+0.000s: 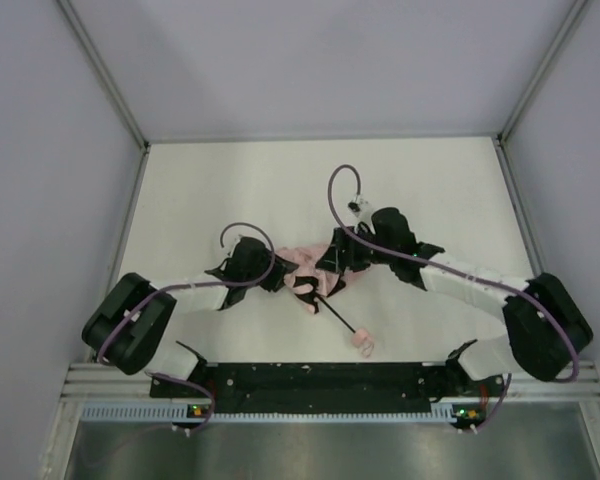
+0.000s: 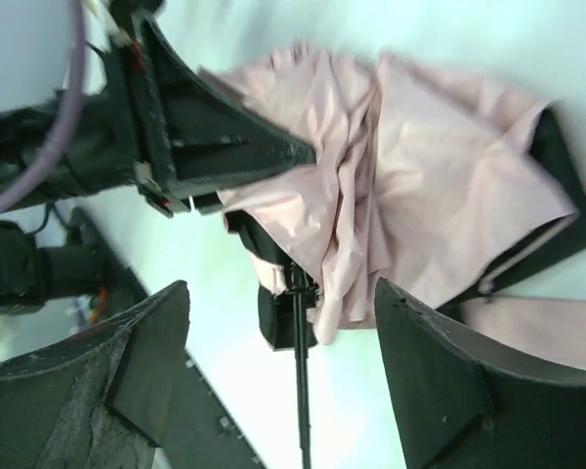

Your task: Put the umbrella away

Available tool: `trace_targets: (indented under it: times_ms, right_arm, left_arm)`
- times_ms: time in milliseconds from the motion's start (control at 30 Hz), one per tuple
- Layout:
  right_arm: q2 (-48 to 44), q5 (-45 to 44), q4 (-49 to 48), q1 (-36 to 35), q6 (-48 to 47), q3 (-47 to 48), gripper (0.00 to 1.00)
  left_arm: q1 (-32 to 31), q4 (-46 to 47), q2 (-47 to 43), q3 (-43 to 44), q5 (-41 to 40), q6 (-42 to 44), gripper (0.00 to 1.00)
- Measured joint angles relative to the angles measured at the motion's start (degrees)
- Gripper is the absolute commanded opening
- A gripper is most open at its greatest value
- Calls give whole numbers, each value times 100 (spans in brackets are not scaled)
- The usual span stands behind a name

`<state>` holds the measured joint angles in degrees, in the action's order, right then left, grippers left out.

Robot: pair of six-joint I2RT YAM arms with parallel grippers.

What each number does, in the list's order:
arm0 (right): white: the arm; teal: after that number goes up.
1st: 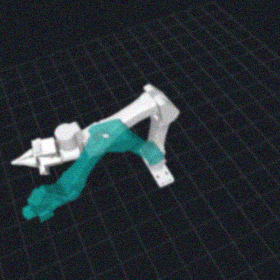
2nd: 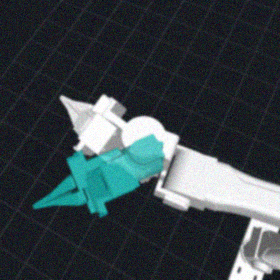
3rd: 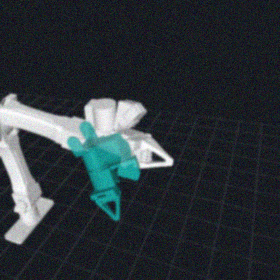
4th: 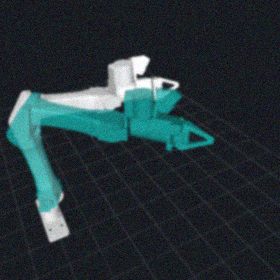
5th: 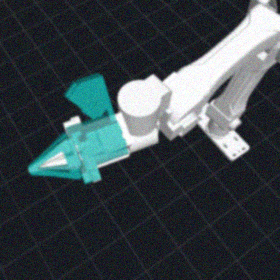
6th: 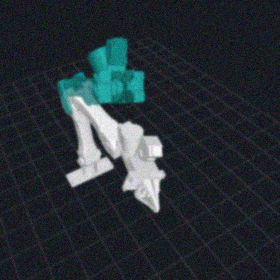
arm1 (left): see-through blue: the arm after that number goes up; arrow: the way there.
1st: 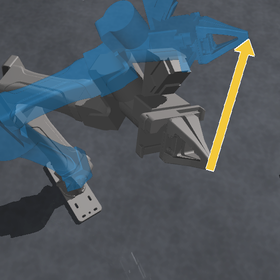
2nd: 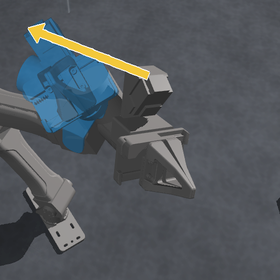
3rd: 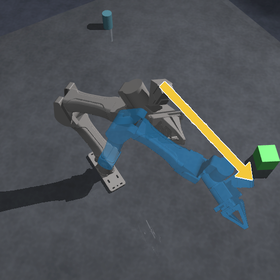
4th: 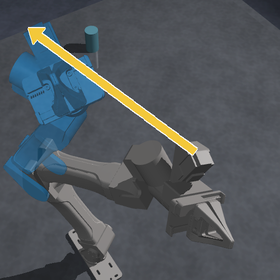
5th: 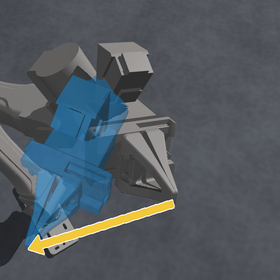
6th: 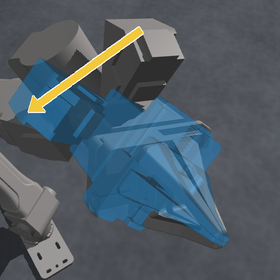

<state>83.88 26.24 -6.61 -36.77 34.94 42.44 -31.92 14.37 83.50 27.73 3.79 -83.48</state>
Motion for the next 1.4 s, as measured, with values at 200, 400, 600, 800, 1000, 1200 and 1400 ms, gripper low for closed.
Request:
trace_targets:
  times_ms: [200,400,600,800,1000,1200,1400]
  right_arm:
    - [-866,-1139,767,-13,-280,144,69]
    - [-785,-1086,284,723,1703,-1296,59]
    - [-328,-466,-1032,1045,2935,-2061,48]
    - [778,-199,-2514,1071,3713,-2059,23]
    - [1823,-173,-3316,1073,3923,-1565,0]
    - [2688,-136,-3414,1088,3722,-450,0]
    - [3084,-247,-3189,1108,3574,286,0]
  left_arm:
    - [7,-232,-201,11,-162,243,0]
    - [33,160,-417,-339,-120,304,0]
    - [48,498,-579,-575,33,304,0]
    - [79,1060,-940,-1069,229,284,0]
    - [127,1873,-984,-1517,306,173,0]
    - [219,2540,-984,-1639,302,118,0]
    - [297,2977,-1207,-1650,236,136,0]
